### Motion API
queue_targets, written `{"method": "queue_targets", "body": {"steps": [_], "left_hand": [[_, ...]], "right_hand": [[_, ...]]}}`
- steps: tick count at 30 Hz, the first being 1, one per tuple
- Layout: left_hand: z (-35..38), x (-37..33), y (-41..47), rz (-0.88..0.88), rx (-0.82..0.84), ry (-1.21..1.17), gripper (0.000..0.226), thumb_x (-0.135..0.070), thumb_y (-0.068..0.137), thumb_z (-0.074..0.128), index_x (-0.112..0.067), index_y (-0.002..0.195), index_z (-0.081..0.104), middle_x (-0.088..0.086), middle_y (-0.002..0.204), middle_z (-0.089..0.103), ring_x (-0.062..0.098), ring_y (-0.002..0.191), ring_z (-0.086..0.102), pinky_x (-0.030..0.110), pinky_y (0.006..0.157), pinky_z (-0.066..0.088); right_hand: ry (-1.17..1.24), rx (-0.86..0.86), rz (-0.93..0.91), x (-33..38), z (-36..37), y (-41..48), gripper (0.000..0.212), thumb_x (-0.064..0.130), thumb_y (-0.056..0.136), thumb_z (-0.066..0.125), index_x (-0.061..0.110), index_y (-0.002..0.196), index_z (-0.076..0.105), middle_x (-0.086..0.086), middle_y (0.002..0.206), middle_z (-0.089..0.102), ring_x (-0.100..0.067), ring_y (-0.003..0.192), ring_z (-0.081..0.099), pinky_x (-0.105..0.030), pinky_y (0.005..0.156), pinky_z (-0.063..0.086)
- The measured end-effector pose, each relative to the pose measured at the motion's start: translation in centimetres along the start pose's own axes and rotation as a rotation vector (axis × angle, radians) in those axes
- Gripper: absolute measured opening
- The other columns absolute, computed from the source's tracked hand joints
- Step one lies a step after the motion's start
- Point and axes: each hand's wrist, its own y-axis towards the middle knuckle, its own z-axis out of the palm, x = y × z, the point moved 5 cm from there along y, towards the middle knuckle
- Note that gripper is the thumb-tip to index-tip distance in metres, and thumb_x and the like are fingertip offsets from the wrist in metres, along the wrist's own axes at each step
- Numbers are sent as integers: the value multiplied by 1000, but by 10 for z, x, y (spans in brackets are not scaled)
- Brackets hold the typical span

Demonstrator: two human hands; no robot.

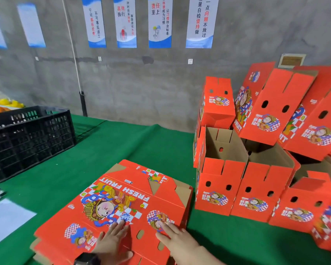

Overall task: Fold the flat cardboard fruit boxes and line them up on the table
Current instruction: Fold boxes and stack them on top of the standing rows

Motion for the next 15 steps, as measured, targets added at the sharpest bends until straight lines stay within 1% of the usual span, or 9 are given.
{"method": "queue_targets", "body": {"steps": [2,5,7,9,10,11,12,13,15], "left_hand": [[-2,0,-4,18,-52,-22,89,-66,86,45,-29,152,-2,-11,157,-15,14,146,-12,51,117,0],[-12,-1,-11,37,-183,-105,83,-69,87,37,-29,152,4,-11,158,-10,13,147,-6,48,117,2],[-23,-2,-16,43,-298,-186,73,-63,92,34,-31,152,7,-11,159,-5,10,147,-3,45,118,4],[-34,-4,-21,48,-379,-256,63,-57,96,31,-33,151,11,-12,159,1,7,146,0,42,118,4],[-39,-5,-23,49,-401,-284,60,-55,97,30,-33,151,13,-12,159,3,6,146,1,41,119,4],[-44,-5,-26,51,-413,-309,58,-53,98,29,-33,150,15,-12,159,5,5,146,2,40,119,4],[-48,-6,-28,54,-420,-330,56,-51,98,28,-33,150,17,-12,159,6,5,146,4,40,119,5],[-52,-8,-30,62,-424,-347,55,-50,99,29,-33,150,18,-13,158,8,5,146,5,40,119,5],[-56,-12,-36,80,-414,-366,52,-49,99,29,-35,149,21,-15,157,12,3,145,8,40,119,7]], "right_hand": [[-17,-33,-23,0,-3,-7,76,-5,90,45,14,153,8,-13,160,-11,-31,148,-8,-57,110,26],[14,-200,-31,-5,-16,-14,68,-5,91,37,10,153,12,-15,161,-4,-29,148,-10,-52,113,26],[103,-379,8,-7,-31,-18,62,-5,93,36,15,151,26,-7,162,-8,-23,148,-13,-49,117,20],[213,-631,81,-9,-49,-24,53,-1,96,39,27,141,46,0,159,-20,-18,146,-16,-40,120,14],[294,-743,123,-9,-58,-28,51,2,96,41,33,134,54,2,157,-24,-15,146,-13,-32,120,13],[418,-826,157,-8,-67,-32,49,2,95,44,36,128,59,2,156,-25,-11,145,-4,-24,118,15],[583,-873,174,-7,-74,-35,50,1,93,47,37,124,61,0,157,-20,-9,143,9,-18,113,19],[778,-876,175,-5,-80,-35,52,-3,91,49,39,121,61,-2,159,-6,-11,139,24,-15,108,25],[1195,-833,128,1,-94,-37,62,-10,87,46,41,120,52,-7,150,38,-14,120,51,-16,94,40]]}}
